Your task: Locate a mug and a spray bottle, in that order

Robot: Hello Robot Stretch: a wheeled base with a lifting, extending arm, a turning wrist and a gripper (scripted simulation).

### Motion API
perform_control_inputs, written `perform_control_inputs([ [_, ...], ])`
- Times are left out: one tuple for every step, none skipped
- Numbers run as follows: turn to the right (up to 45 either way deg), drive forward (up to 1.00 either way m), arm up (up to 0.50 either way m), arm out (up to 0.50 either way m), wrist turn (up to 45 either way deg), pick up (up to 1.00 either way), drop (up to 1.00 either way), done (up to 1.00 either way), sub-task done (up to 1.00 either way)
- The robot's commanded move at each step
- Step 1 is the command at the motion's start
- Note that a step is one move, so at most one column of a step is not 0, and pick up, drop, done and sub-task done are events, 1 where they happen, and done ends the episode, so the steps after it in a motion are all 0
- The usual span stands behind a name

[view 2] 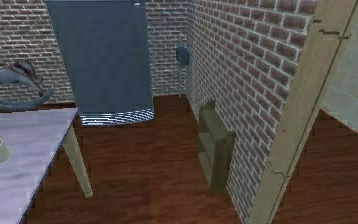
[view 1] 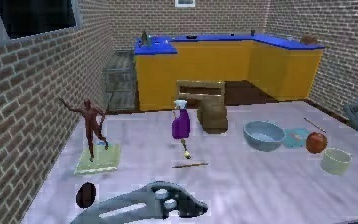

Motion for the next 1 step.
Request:
perform_control_inputs([
  [0.0,0.00,0.00,0.00,0.0,0.00,0.00,1.00,0.00],
])
